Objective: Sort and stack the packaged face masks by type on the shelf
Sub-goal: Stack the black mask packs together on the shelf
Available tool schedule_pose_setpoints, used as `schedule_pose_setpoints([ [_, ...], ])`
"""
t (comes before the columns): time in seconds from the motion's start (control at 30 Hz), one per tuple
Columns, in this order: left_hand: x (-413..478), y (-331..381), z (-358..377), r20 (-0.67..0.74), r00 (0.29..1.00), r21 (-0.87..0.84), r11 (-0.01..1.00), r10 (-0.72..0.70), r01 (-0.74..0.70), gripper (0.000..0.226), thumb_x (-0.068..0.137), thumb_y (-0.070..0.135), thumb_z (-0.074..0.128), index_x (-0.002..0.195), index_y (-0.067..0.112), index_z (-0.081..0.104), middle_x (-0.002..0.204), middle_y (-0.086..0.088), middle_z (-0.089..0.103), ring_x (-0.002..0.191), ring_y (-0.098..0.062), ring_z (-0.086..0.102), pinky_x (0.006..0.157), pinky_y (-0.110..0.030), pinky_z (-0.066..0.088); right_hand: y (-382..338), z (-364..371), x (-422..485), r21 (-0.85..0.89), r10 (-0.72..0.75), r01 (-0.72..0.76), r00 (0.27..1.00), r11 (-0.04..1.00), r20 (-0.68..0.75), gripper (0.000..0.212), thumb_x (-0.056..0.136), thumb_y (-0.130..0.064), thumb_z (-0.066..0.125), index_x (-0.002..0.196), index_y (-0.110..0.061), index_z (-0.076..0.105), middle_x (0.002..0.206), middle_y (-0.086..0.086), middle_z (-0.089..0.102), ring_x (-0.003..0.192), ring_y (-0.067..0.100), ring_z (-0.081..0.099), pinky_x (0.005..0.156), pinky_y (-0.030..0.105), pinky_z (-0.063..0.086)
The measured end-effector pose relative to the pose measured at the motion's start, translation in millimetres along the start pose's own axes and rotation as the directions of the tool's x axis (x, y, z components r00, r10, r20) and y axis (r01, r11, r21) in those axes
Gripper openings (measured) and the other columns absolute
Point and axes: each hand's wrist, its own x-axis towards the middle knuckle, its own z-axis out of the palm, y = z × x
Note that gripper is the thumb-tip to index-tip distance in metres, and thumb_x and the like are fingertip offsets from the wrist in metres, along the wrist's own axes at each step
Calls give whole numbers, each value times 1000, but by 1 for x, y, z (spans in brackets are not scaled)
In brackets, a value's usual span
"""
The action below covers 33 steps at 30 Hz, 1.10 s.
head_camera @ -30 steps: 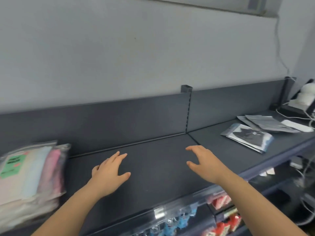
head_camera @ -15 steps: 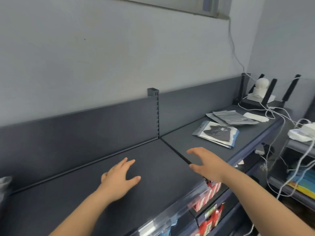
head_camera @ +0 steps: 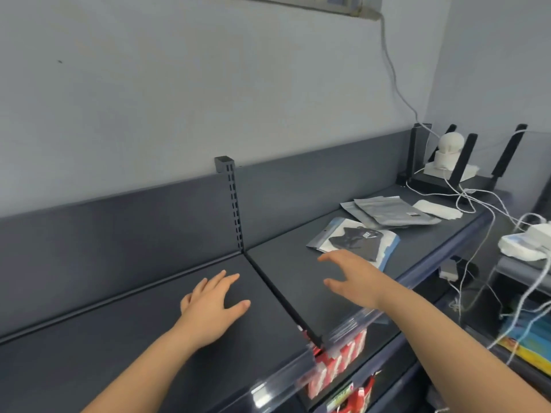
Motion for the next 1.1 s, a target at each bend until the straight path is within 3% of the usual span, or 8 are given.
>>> schedule_pose_setpoints([
  [0.2, 28, 79, 38, -21, 999, -26, 999, -48, 47, 69, 90, 66, 45, 151, 45, 21, 164, 15, 9, 152, -22, 3, 119, -50, 10, 83, -35, 20, 1, -6, 6, 998, 1000, 54, 50, 95, -33, 58, 142, -26, 42, 148, -4, 40, 136, 18, 39, 113, 34, 34],
  [0.37, 35, 126, 68, 1, 996, -31, 995, -92, 92, 69, 91, 64, 46, 151, 46, 19, 164, 14, 6, 152, -22, 2, 120, -49, 8, 129, -44, 38, -83, 16, -7, 993, 997, 115, 63, 89, -41, 63, 145, -28, 37, 151, -3, 34, 136, 23, 35, 111, 41, 36],
  [0.57, 38, 133, 74, -4, 988, -21, 988, -156, 156, 70, 91, 63, 46, 152, 45, 17, 165, 12, 5, 152, -22, 1, 120, -50, 7, 145, -29, 52, -251, 98, -39, 969, 967, 226, 90, 77, -68, 62, 149, -37, 18, 162, -3, -2, 149, 32, 1, 114, 56, 24],
  [0.8, 53, 128, 80, 1, 992, 4, 992, -128, 128, 70, 93, 60, 46, 153, 41, 16, 165, 10, 8, 152, -21, 4, 121, -48, 7, 145, -17, 64, -255, 113, -58, 972, 965, 207, 85, 87, -70, 46, 154, -33, 8, 164, 2, -7, 149, 42, -7, 120, 53, 13],
  [0.87, 60, 133, 84, 6, 993, 9, 993, -117, 117, 70, 94, 59, 45, 154, 39, 16, 165, 8, 9, 152, -19, 4, 121, -47, 8, 146, -17, 63, -220, 78, -33, 976, 975, 201, 83, 87, -70, 45, 153, -33, 12, 164, 1, -3, 149, 40, -3, 120, 51, 16],
  [0.97, 65, 143, 91, 24, 994, -34, 993, -109, 110, 69, 95, 62, 39, 154, 35, 16, 164, 8, 12, 152, -18, 5, 121, -46, 8, 154, -26, 66, -139, 59, -43, 991, 989, 116, 75, 89, -69, 44, 150, -30, 25, 160, -1, 15, 143, 33, 19, 114, 44, 29],
  [1.1, 65, 158, 101, 52, 991, -41, 992, -120, 122, 73, 94, 66, 31, 155, 32, 11, 165, 7, 9, 152, -16, 3, 122, -45, 6, 188, -52, 88, -2, 113, -117, 965, 993, -235, 49, 92, -48, 54, 131, -19, 52, 135, 4, 51, 118, 27, 49, 97, 39, 44],
])
